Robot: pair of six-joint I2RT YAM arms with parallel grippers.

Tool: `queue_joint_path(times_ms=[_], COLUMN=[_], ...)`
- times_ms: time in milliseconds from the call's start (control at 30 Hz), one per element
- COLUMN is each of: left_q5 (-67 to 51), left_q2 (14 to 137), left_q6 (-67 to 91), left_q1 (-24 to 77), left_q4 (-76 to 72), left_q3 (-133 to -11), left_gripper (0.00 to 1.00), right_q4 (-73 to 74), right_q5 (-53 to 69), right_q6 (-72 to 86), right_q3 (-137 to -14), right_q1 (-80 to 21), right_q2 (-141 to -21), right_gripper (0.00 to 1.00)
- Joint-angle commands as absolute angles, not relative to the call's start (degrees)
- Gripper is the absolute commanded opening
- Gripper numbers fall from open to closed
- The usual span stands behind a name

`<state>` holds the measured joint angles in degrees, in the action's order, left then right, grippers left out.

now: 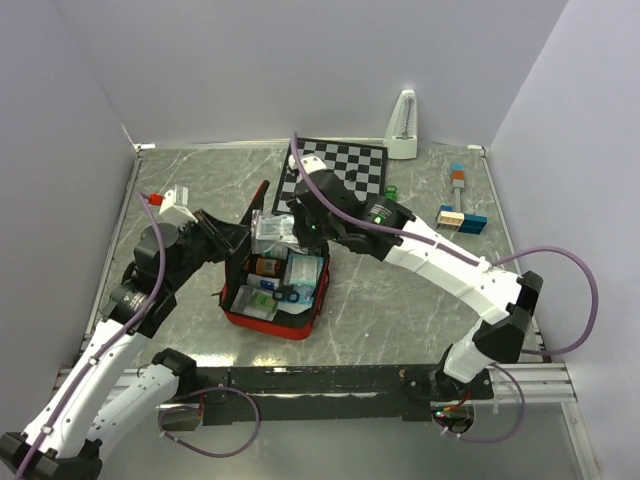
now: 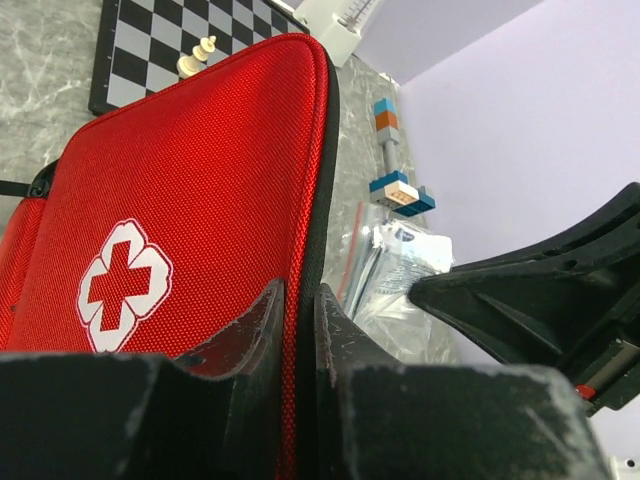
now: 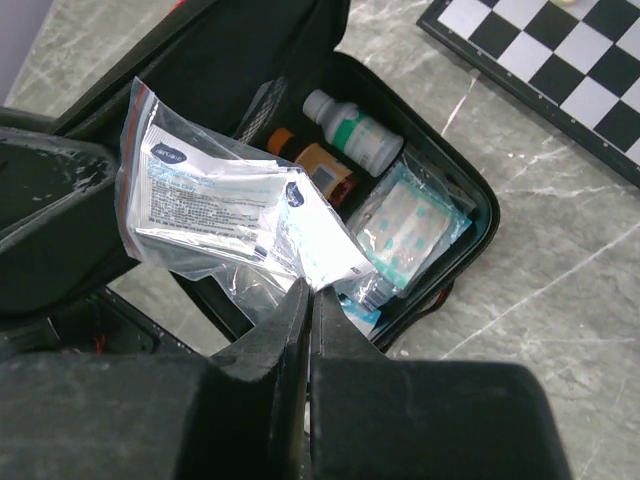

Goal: Organize the medicine kit
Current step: Place the medical item at the medicine box.

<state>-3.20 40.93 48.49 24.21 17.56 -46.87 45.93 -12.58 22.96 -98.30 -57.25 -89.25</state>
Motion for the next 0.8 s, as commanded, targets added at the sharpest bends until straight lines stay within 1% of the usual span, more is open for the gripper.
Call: queue_joint_path(times_ms=[0,167,533,767], left_q5=[-3.1,-1.0,3.3,1.7], left_q2=[42.8,42.5,39.5,40.0], left_q6=[46.8,45.8,42.6,41.5], left_q1=[25.2,26.4,26.6,27.5], left_q4=[17.1,16.7,16.9,15.6], left_q3=[-46.7,-46.3,-46.7,-45.7], left_gripper=[0.01,0.01,0.01,0.01], right_q4=[49.8,56.9,54.6,58.1], right_q5=[-13.2,-14.1,-13.0,-11.7], right_q6=[21.2,20.9,21.5,21.6], right_q3=[-103.2,-109.8,-103.7,-114.3], right_q1=[-58.0,-58.1,-58.1,-58.1], right_q2=[-90.9,-96.4,-94.1,-99.8], right_gripper=[0.00,0.00,0.00,0.00])
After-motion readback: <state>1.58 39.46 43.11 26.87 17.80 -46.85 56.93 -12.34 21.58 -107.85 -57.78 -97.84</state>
